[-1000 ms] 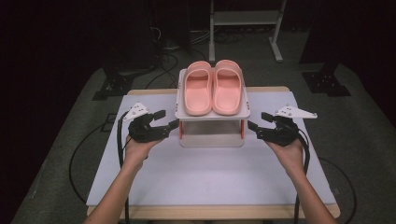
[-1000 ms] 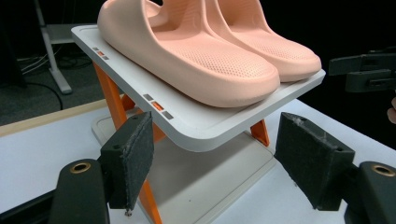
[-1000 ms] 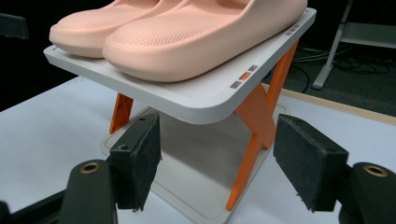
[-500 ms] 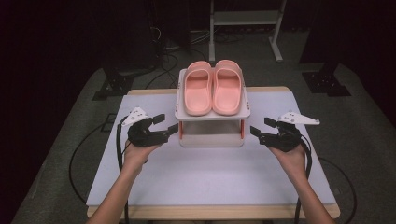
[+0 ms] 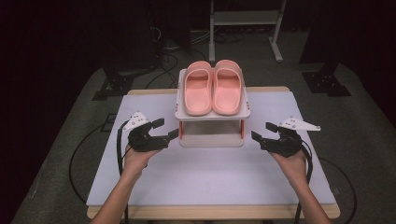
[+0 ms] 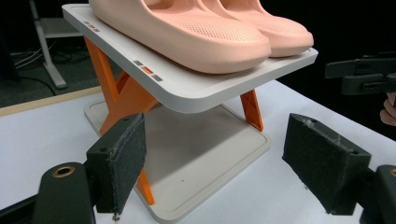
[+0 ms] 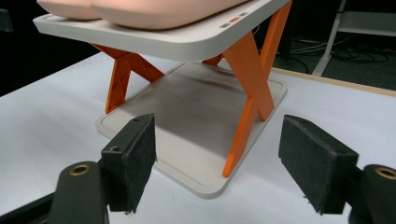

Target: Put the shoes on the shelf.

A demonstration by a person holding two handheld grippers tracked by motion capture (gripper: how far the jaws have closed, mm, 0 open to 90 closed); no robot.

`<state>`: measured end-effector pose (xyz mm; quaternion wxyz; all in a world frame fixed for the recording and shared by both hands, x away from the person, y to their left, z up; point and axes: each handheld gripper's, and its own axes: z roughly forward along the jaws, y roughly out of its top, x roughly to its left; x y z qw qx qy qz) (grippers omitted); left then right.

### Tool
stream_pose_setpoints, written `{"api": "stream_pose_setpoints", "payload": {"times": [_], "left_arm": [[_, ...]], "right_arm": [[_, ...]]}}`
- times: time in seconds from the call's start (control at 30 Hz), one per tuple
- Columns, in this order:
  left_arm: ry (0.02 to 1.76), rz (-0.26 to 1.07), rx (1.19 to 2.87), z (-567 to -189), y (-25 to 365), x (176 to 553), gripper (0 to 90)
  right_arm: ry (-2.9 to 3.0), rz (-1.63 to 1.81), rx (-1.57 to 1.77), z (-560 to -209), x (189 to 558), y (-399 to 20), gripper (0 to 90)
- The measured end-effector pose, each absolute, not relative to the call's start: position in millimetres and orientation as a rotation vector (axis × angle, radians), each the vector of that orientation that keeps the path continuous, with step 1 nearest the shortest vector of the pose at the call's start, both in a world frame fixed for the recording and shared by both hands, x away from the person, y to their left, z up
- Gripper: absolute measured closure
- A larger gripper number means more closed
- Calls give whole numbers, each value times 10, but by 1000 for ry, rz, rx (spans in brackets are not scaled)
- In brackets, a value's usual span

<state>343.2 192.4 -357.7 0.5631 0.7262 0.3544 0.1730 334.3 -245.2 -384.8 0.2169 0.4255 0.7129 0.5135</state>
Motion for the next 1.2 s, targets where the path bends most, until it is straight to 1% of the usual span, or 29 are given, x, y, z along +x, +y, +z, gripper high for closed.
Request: {"api": "stream_pose_setpoints", "payload": {"times": [0.73,0.9,1.2], "left_arm": [[848,408,1698,-3738,2013,3315,172],[853,396,1690,-3781,2029,3292,160],[859,413,1687,-3824,2049,3239,118]], "right_arm": [[1970,1426,1204,-4065,3189,-2604,258],[1977,1420,1212,-4099,3150,-2624,245],[1997,1414,1199,-4136,3068,-2606,239]]}}
